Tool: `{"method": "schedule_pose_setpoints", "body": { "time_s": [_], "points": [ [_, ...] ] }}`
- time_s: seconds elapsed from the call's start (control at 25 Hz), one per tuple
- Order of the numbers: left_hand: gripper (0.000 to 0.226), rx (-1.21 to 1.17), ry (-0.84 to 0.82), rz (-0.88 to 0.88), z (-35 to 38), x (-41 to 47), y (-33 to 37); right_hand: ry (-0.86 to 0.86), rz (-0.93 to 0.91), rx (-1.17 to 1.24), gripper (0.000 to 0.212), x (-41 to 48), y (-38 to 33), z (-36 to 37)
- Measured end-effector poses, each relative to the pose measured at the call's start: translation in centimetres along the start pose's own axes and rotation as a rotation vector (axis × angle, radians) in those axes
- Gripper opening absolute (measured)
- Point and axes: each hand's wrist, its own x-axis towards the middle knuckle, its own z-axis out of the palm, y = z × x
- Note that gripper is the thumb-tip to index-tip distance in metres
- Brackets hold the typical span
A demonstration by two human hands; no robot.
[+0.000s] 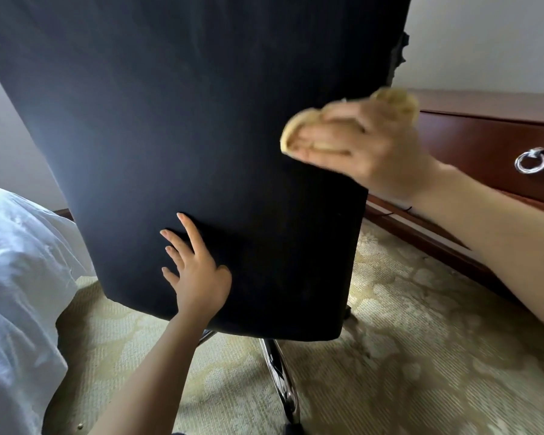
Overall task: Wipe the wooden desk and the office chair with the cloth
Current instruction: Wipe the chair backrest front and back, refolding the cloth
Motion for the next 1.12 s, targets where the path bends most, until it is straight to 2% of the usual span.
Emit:
{"method": "schedule_pose_setpoints", "body": {
  "time_s": [0.12,0.2,0.28,0.44,0.6,0.76,0.88,1.12],
  "points": [
    [0.099,0.011,0.006,0.002,0.0,-0.1,0.2,0.119,0.181,-0.075,0.024,1.8,0.5,0.9],
    [0.099,0.01,0.009,0.011,-0.1,0.0,0.1,0.188,0.327,-0.039,0.023,1.1,-1.3,1.6],
    [0.099,0.01,0.006,0.017,-0.1,0.1,0.0,0.186,0.404,0.023,0.024,-1.1,-4.2,1.9],
    [0.1,0.018,-0.009,0.029,-0.1,0.1,-0.2,-0.087,0.295,0.183,0.032,-7.9,-10.7,1.7],
    [0.1,0.007,-0.032,0.028,0.1,-0.1,0.1,-0.32,0.167,0.453,0.028,-13.8,-16.1,0.9],
    [0.098,0.005,-0.041,0.033,0.1,-0.4,0.4,-0.531,-0.2,0.53,0.029,-17.2,-16.8,-0.3],
    [0.098,0.008,-0.037,0.039,0.0,-0.4,0.4,-0.441,-0.271,0.418,0.034,-16.8,-13.6,-0.6],
    [0.099,-0.009,-0.036,0.065,0.2,-0.4,0.2,-0.215,-0.09,0.207,0.028,-11.3,-5.6,-1.3]
  ]
}}
